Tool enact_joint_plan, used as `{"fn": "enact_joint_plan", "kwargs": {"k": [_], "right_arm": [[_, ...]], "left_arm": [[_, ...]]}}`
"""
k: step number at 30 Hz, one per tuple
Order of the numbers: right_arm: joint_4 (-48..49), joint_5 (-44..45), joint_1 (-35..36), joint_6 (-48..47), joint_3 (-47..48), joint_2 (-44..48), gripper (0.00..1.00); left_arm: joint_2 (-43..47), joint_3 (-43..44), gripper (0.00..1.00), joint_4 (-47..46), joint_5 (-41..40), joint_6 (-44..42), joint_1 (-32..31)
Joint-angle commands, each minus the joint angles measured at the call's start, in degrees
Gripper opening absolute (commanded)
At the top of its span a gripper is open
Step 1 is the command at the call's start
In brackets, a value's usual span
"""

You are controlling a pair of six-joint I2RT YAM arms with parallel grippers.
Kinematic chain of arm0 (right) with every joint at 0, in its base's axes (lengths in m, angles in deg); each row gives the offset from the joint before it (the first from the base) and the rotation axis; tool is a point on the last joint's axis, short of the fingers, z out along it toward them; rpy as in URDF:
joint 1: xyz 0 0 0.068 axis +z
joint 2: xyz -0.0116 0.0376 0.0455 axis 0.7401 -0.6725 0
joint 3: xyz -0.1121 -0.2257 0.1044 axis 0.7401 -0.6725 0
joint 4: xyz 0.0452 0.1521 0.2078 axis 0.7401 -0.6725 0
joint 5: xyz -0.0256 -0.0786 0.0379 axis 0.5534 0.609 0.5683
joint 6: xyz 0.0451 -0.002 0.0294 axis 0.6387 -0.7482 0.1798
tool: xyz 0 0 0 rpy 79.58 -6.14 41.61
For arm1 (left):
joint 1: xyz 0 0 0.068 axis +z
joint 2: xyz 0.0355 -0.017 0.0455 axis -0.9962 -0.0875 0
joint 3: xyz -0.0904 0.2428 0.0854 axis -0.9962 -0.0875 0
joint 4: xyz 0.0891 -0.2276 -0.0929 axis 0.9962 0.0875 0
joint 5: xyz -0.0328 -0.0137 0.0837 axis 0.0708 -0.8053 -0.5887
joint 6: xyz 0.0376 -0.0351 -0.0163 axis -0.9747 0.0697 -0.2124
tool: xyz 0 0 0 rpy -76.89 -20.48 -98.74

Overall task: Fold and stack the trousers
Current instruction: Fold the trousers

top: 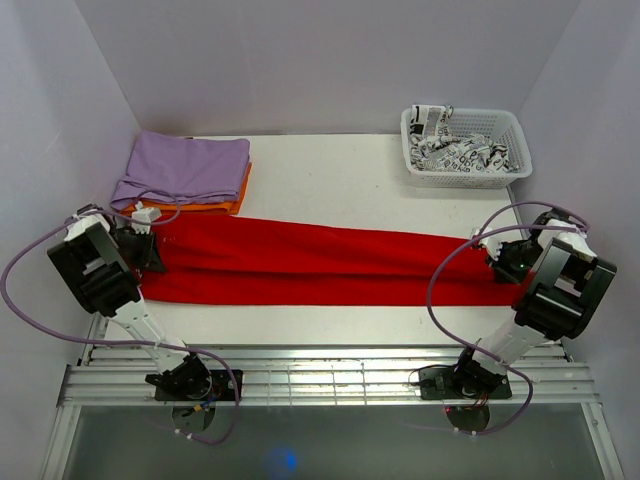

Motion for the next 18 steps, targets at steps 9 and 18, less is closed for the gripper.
{"fn": "enact_joint_plan", "kwargs": {"k": [9, 18], "right_arm": [[-3.5, -2.4, -2.3, 1.6, 20.7, -0.2, 0.08], [-8.4, -3.2, -4.2, -3.1, 26.9, 1.3, 0.08]], "left_arm": [[5.8, 14.5, 0.0, -13.5, 3.7, -2.0, 1.3], [9.4, 23.2, 0.0, -12.1, 8.4, -5.0, 3.0]]}}
